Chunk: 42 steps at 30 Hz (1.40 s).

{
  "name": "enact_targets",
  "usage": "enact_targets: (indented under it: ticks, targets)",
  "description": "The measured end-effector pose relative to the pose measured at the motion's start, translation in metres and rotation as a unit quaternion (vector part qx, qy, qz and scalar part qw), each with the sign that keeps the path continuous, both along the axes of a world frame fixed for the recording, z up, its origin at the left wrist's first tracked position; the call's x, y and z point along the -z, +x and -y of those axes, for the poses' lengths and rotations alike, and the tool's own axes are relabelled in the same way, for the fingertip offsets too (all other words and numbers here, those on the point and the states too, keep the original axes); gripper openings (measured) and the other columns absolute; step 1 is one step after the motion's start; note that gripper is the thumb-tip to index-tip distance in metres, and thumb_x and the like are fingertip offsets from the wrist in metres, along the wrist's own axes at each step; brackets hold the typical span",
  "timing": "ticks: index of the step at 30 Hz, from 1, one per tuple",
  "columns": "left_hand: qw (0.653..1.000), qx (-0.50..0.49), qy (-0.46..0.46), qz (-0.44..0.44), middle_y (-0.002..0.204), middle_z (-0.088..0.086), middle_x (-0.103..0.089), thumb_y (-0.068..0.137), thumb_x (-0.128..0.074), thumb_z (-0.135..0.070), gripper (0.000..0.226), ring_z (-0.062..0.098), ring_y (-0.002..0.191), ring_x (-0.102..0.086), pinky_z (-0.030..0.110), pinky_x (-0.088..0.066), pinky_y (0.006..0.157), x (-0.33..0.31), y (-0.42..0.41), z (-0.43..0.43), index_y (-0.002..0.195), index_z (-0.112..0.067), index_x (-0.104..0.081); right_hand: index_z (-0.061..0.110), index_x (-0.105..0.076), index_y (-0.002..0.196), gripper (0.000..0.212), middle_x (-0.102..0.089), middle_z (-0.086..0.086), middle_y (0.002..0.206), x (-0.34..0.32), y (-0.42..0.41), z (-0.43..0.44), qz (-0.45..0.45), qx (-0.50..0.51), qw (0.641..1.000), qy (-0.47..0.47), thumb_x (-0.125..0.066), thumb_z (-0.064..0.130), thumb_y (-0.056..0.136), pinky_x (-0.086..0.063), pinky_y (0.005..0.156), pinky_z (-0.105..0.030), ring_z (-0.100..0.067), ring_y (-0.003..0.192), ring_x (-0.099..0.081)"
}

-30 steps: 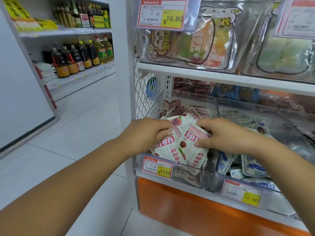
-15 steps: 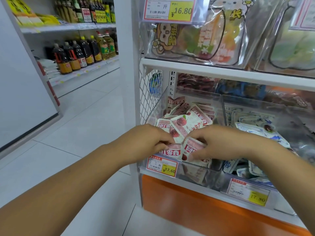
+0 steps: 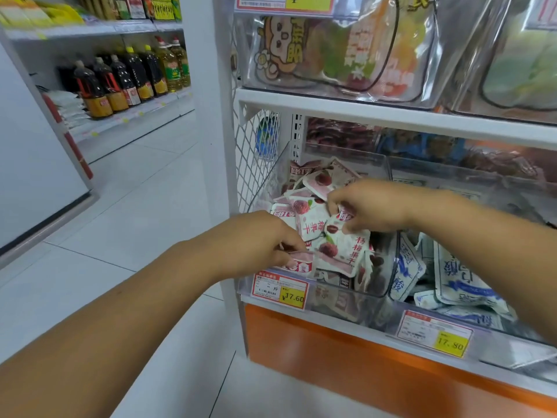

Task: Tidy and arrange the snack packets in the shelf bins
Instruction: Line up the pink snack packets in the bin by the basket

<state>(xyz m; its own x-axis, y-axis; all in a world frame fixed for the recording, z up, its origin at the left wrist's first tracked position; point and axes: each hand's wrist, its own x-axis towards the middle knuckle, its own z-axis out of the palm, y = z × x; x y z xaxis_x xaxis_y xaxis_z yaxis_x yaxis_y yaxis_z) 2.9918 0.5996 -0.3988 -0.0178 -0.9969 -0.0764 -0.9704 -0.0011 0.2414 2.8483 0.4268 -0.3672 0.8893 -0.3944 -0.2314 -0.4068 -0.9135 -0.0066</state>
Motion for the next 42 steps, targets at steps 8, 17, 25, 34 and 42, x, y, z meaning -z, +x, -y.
enact_targets:
  ticks: [8,17,25,34,42]
  targets:
    - [0.995,0.030,-0.013,0.097,0.117,-0.015,-0.064,0.100,-0.045,-0.036,0.034,0.007,0.104,-0.058,0.030,-0.048,0.086,-0.003,0.009,-0.019,0.129,-0.051,-0.052,0.024,-0.052,0.122,0.045,-0.048,-0.004,0.125,-0.008,-0.003,-0.026,0.105,-0.165,0.951,-0.241,-0.067,0.032,0.080,-0.044,0.083,-0.029,-0.020,0.112,-0.047]
    - [0.995,0.032,-0.030,0.092,0.109,-0.017,-0.066,0.097,-0.049,-0.043,0.026,0.007,0.095,-0.060,0.031,-0.051,0.077,0.005,0.013,-0.026,0.120,-0.051,-0.057,0.048,-0.035,0.139,0.078,-0.030,0.007,0.149,0.051,0.045,-0.030,-0.085,-0.303,0.935,-0.167,-0.062,0.069,0.069,-0.015,0.112,-0.054,-0.030,0.136,-0.024]
    - [0.997,0.034,-0.046,0.056,0.112,-0.019,-0.067,0.097,-0.047,-0.039,0.027,0.008,0.095,-0.061,0.031,-0.053,0.078,0.007,0.014,-0.027,0.119,-0.044,-0.063,0.049,-0.050,0.129,0.055,-0.040,0.010,0.140,0.026,0.041,0.001,-0.123,-0.240,0.948,-0.171,-0.068,0.053,0.077,-0.029,0.110,-0.053,-0.025,0.139,-0.019]
    - [0.998,0.023,-0.050,0.044,0.111,-0.022,-0.065,0.095,-0.037,-0.051,0.033,0.006,0.095,-0.055,0.034,-0.049,0.083,0.012,0.013,-0.032,0.119,-0.046,-0.057,0.036,-0.048,0.132,0.048,-0.043,0.002,0.138,0.061,0.051,-0.032,-0.066,-0.295,0.951,-0.070,-0.054,0.046,0.086,-0.020,0.114,-0.040,-0.022,0.133,-0.030]
    - [0.995,0.050,-0.061,0.065,0.105,-0.015,-0.066,0.090,-0.057,-0.052,0.035,0.010,0.095,-0.053,0.029,-0.042,0.089,0.016,0.013,-0.033,0.123,-0.044,-0.051,0.038,-0.043,0.135,0.075,-0.031,-0.010,0.145,0.072,0.062,-0.030,-0.148,-0.278,0.935,-0.164,-0.062,0.070,0.069,-0.008,0.113,-0.061,-0.036,0.140,-0.016]
